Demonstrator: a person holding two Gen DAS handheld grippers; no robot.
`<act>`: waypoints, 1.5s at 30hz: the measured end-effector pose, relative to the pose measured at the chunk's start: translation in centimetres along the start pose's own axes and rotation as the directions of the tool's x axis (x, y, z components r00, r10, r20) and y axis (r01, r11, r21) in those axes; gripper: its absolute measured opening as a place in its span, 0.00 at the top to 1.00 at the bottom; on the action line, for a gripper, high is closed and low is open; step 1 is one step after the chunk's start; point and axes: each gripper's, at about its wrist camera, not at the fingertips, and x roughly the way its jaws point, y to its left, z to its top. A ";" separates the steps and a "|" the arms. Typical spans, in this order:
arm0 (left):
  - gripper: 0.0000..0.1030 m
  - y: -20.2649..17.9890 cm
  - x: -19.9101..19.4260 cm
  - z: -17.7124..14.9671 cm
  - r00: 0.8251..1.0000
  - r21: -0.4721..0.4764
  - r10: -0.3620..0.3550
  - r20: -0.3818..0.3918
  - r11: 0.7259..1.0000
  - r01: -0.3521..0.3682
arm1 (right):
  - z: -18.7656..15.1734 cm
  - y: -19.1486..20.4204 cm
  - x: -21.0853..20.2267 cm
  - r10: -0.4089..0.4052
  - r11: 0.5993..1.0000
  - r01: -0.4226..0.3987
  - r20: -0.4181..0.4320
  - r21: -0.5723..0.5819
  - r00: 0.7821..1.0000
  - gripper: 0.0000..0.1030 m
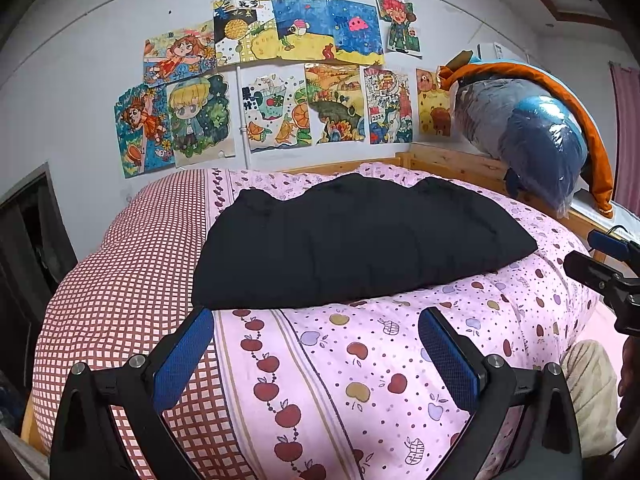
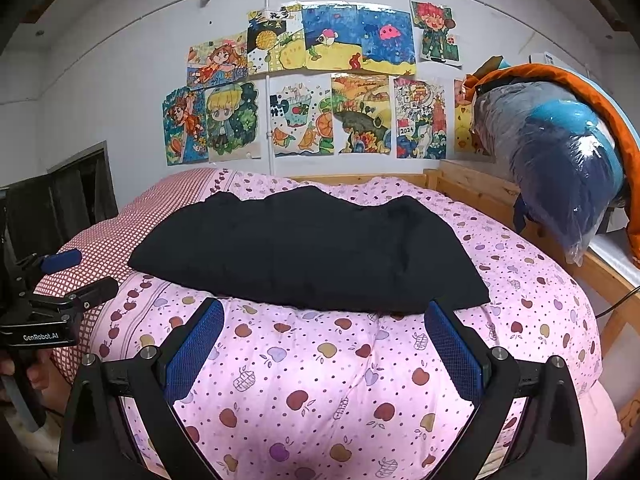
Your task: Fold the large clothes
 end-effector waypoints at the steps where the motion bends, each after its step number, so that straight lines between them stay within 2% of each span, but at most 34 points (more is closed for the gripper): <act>1: 0.00 0.0 0.0 0.0 1.000 0.000 0.001 0.000 1.000 -0.001 | 0.0 0.0 0.1 0.001 1.000 -0.001 -0.001 0.000 1.000 0.04; 45: 0.00 0.0 -0.1 -0.3 1.000 0.006 0.003 0.005 1.000 -0.003 | -0.5 1.5 0.2 0.008 1.000 -0.009 -0.009 -0.016 1.000 0.04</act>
